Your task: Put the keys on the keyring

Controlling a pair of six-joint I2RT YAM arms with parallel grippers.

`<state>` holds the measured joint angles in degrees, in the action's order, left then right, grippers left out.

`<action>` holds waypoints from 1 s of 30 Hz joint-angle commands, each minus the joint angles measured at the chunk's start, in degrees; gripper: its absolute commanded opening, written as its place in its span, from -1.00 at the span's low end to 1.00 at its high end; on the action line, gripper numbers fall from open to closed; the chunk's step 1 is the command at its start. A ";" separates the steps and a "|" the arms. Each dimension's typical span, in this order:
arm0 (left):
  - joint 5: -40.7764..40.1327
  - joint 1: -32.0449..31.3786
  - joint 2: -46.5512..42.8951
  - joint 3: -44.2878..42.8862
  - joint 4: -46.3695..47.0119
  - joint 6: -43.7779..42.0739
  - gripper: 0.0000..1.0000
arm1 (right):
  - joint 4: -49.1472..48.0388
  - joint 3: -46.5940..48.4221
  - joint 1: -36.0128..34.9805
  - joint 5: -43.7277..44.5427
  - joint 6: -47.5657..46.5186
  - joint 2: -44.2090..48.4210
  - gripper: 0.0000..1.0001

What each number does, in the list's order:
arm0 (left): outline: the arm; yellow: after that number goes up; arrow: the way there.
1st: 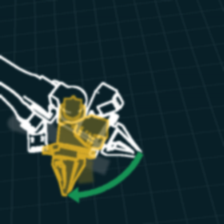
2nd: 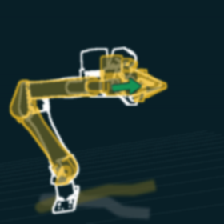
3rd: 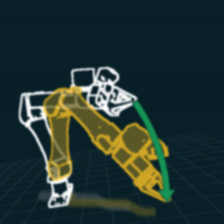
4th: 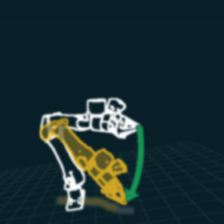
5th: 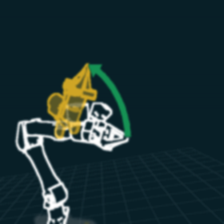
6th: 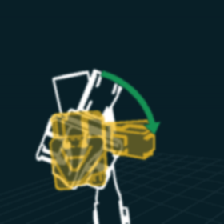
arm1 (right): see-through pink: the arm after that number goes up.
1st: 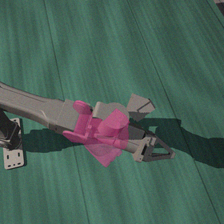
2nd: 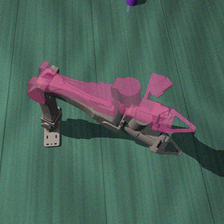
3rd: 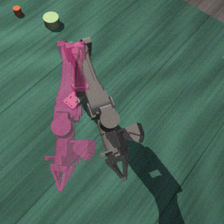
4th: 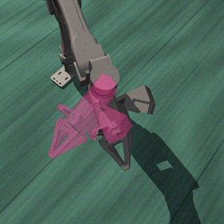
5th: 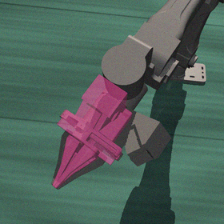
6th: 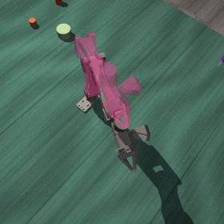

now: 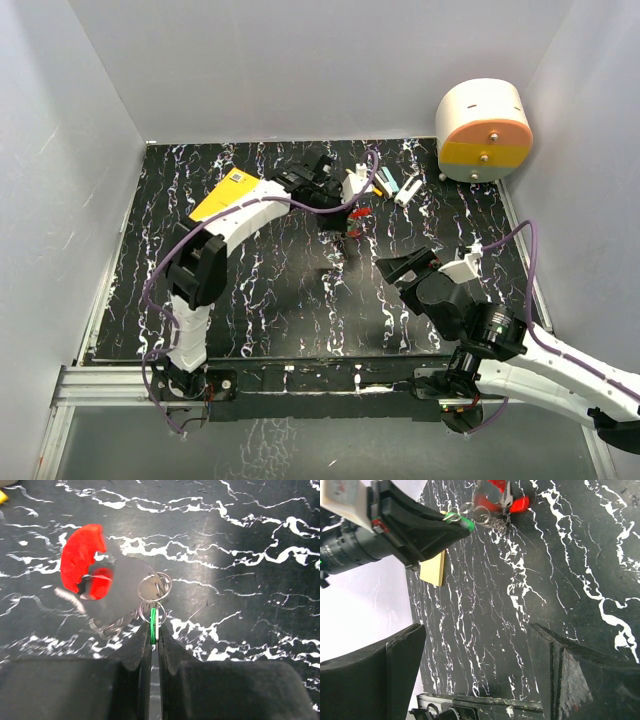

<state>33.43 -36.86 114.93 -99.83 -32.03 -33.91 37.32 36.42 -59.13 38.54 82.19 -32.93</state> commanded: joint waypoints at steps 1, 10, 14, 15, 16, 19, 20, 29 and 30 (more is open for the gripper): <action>6.77 -1.45 0.57 -2.43 4.21 5.25 -1.00 | 2.53 4.36 0.04 2.52 0.04 1.15 0.80; 13.30 -4.32 1.92 -1.24 7.33 13.91 -1.00 | 3.70 6.19 -0.02 1.62 -2.01 0.85 0.96; 14.83 -6.02 1.08 0.56 6.22 16.84 -0.40 | 7.11 7.94 0.01 1.28 -0.77 0.76 0.96; 14.98 -6.19 0.63 1.12 5.47 16.93 -0.27 | 7.81 8.36 -0.01 1.19 -0.72 0.76 0.96; 14.85 -6.27 -0.16 1.76 5.04 17.45 -0.24 | 8.38 8.69 0.04 1.12 -0.48 0.68 0.96; 14.41 -6.29 -3.84 4.65 4.69 18.72 -0.11 | 10.28 9.52 0.01 0.94 0.70 -0.31 0.97; 14.26 -6.28 -5.43 5.60 4.88 19.56 0.14 | 10.86 9.85 0.00 0.77 1.02 -0.89 0.96; -4.76 -2.10 -20.56 2.72 0.36 20.09 0.94 | 17.92 18.26 -0.02 -0.46 -0.85 -21.08 0.96; -7.70 -0.44 -22.69 3.37 0.74 20.00 0.94 | 21.12 20.76 -0.02 -0.37 0.32 -25.33 0.96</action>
<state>37.63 -42.28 103.98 -94.45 -30.70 -14.59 51.46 49.10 -59.13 37.56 81.95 -47.24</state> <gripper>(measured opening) 0.956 0.982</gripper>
